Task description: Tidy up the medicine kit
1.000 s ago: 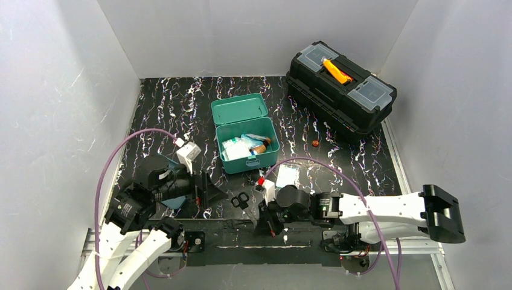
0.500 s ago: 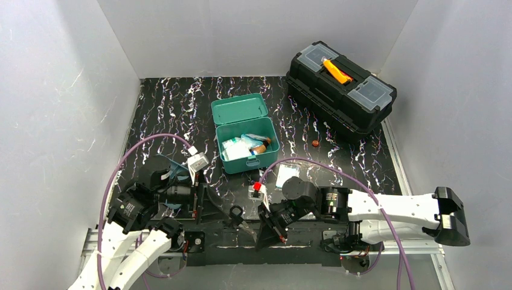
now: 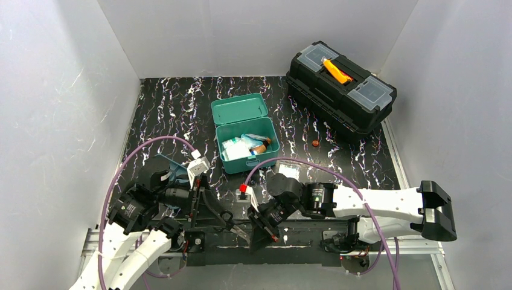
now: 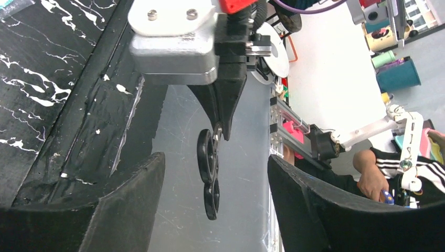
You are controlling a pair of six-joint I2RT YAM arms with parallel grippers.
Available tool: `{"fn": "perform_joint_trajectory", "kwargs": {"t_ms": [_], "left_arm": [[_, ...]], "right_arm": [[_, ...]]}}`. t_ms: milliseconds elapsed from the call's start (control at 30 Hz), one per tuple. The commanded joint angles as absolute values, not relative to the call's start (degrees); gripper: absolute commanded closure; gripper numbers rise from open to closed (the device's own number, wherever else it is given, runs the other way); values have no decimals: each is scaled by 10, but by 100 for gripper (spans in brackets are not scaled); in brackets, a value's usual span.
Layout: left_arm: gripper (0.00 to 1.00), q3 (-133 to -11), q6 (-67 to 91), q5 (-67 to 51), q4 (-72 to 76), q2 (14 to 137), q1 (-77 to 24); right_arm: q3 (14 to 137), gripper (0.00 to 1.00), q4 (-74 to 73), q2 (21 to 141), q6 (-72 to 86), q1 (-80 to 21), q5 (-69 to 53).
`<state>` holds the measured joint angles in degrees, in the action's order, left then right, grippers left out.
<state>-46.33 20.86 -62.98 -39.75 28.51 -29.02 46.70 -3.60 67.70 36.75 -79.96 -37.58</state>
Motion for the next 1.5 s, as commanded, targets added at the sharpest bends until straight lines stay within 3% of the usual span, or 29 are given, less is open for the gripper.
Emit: {"fn": "perform_joint_trajectory", "kwargs": {"t_ms": [0, 233, 700, 867, 967, 1100, 1167, 1200, 1333, 1467], "left_arm": [[34, -458, 216, -665, -384, 276, -293], [52, -454, 223, -678, -372, 279, -298], [49, -443, 227, -668, -370, 277, -313], [71, -441, 227, -663, -368, 280, -318], [79, -443, 225, -654, -374, 285, -318], [100, -450, 214, -643, -386, 299, -318], [100, -452, 210, -637, -390, 305, -318], [100, -452, 209, -630, -390, 308, -318], [100, -455, 204, -599, -399, 316, -318], [100, -465, 206, -553, -401, 321, -318]], "right_arm": [[497, 99, -29, 673, 357, -796, -392], [491, 99, -25, 670, 364, -790, -391], [497, 99, -21, 668, 367, -784, -387], [496, 99, -20, 673, 367, -784, -387], [499, 99, -22, 675, 367, -784, -387], [498, 99, -24, 676, 363, -784, -389], [498, 99, -30, 676, 359, -784, -393], [497, 97, -33, 673, 357, -784, -392], [501, 62, -71, 642, 337, -783, -351], [506, 43, -135, 578, 302, -780, -244]]}}
